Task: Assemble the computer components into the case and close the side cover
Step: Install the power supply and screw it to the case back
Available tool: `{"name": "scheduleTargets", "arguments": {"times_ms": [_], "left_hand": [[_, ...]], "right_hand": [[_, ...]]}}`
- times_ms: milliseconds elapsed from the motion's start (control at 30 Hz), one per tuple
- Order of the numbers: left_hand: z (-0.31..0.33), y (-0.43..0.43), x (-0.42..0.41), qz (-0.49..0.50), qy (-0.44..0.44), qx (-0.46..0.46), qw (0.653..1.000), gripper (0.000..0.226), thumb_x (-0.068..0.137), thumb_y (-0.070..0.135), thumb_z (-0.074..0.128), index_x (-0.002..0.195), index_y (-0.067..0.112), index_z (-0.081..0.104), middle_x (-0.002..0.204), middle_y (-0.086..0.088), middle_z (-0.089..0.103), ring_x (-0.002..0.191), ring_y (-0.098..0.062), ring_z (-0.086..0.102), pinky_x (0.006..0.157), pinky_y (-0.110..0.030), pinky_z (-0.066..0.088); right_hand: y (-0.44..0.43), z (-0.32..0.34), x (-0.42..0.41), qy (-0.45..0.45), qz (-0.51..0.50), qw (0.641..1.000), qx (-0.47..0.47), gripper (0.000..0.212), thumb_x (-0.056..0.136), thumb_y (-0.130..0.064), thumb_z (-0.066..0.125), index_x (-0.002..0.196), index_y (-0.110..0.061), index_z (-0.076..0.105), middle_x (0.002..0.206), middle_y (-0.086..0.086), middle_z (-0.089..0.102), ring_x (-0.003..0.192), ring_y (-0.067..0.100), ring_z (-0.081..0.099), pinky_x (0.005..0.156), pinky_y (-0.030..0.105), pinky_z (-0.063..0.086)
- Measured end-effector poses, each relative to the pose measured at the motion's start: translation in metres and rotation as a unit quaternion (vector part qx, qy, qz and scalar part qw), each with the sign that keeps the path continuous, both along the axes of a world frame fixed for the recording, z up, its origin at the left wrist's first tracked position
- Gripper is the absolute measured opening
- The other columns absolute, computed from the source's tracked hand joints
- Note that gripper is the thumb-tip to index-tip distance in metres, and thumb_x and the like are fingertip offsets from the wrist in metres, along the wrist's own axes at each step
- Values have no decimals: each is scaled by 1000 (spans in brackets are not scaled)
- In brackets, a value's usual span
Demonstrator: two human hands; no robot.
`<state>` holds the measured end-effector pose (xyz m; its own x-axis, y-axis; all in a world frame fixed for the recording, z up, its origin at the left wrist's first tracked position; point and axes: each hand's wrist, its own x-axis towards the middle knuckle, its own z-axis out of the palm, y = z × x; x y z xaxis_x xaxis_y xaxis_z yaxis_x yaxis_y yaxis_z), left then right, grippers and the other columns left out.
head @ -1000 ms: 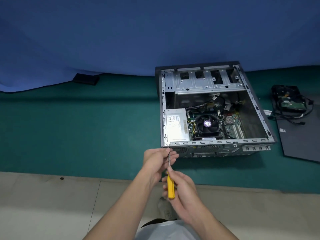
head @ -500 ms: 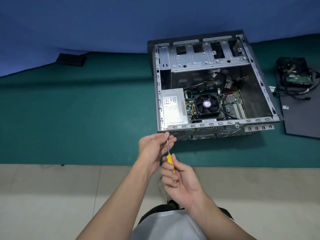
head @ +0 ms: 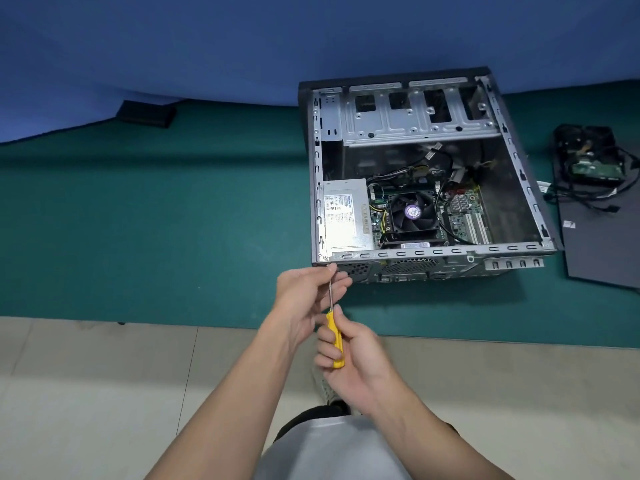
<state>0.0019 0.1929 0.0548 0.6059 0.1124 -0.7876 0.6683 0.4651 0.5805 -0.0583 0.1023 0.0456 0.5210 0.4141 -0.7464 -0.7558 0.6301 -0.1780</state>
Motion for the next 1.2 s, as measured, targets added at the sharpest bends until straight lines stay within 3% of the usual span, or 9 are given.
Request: {"name": "scheduleTargets", "arguments": {"times_ms": [100,300,367,500,633,733,933,1133,1200], "left_hand": [[1,9,2,-33,-4,-37,999,12,93,1,58,100,-8,63,89,-19,74,77,-25,74,53,-21,55],[-3,3,1,-10,-11,31,999,5,86,-2,67,88,-6,65,76,-17,73,71,-23,74,58,-23,57],[-3,3,0,1,-12,25,1000,7,85,-1,69,88,-6,66,75,-16,73,71,-23,73,57,-22,56],[1,6,3,-36,1,-25,999,9,91,-1,61,95,-8,64,83,-17,74,73,-24,74,54,-21,56],[0,5,5,-7,7,6,1000,10,85,-4,67,93,-10,64,77,-20,73,69,-25,73,56,-22,57],[-2,1,3,13,2,13,1000,12,81,-5,72,89,-8,64,73,-19,72,67,-24,73,56,-22,57],[-1,11,5,-53,1,-62,997,13,91,-4,59,100,-13,63,89,-24,72,79,-29,74,59,-25,58],[-6,2,3,18,-5,-31,999,16,82,-9,68,96,-12,59,74,-23,71,68,-27,73,56,-26,58],[-7,1,1,31,-11,-38,999,16,81,-9,69,94,-11,60,73,-22,71,71,-27,73,58,-25,58]], "right_hand": [[0,2,0,7,8,1000,-2,25,86,-29,58,84,-4,58,58,2,44,41,9,32,37,19,26],[-1,4,0,-92,59,951,-288,20,91,-18,64,81,-2,60,58,3,52,46,9,44,43,22,35],[0,7,2,-75,69,962,-253,25,97,-22,56,81,-3,61,58,2,52,46,9,41,43,21,31],[3,13,5,3,57,996,-73,30,97,-30,50,82,-6,60,64,5,51,49,12,41,45,23,31],[4,11,0,-33,51,988,-140,21,92,-22,63,89,-1,58,64,10,53,52,16,51,47,27,45],[0,9,-1,-60,73,975,-202,13,93,-12,59,85,-2,59,61,7,56,50,12,52,45,23,44],[-6,15,1,-36,58,996,-63,20,96,-16,52,90,0,60,66,10,55,50,16,48,45,24,38],[-2,9,1,-89,63,962,-251,13,93,-10,59,87,2,59,62,9,58,49,13,53,44,23,44],[-2,8,1,-93,69,960,-254,17,97,-12,54,87,1,60,60,6,58,47,11,50,42,21,41]]}}
